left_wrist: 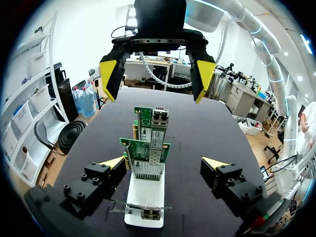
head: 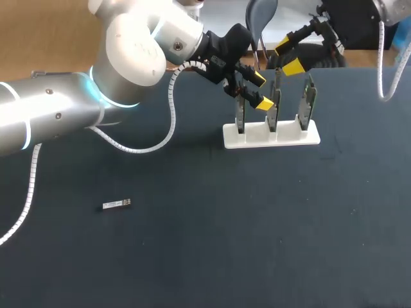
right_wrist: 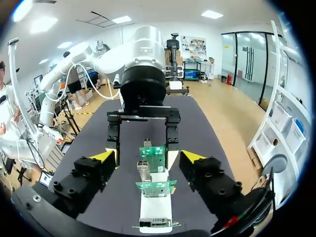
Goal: Pick up the optical module with the left hand, and insert it into the network port with the right hand.
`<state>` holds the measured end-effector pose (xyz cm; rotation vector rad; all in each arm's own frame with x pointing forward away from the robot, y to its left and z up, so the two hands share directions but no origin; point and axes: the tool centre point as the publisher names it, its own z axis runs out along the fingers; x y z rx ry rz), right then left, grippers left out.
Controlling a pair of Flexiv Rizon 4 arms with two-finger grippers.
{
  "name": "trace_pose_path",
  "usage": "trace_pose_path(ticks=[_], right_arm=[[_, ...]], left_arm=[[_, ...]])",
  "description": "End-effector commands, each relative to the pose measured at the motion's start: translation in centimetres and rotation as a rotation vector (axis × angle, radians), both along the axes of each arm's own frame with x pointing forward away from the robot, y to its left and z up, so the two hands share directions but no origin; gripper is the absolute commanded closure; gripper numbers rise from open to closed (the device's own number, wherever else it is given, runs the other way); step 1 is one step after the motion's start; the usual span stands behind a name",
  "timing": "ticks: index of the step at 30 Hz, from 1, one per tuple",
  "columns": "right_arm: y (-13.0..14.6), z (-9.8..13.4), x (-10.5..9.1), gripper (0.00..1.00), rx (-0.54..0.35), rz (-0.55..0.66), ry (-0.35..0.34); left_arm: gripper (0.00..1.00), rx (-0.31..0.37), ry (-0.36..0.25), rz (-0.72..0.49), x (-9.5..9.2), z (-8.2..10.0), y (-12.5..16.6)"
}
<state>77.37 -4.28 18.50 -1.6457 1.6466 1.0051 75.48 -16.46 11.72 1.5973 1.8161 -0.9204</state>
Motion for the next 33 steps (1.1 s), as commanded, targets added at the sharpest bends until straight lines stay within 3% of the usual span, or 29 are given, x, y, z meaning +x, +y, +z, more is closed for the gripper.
trace_pose_path(ticks=[1,15,33], right_arm=[[0.2,0.2,-0.4,1.0,-0.005,-0.002,-0.014],[1.1,0.0,-0.4,1.0,-0.024,-0.001,-0.031],[1.0,-1.9,-0.4,1.0,-0.067,0.007,0.025]], left_arm=[[0.0,0.005,0.003,-0.001,0.1,0.1,-0.1],[0.0,0.005,0.003,-0.001,0.1,0.1,-0.1],[0.0,0.005,0.003,-0.001,0.1,0.1,-0.1]])
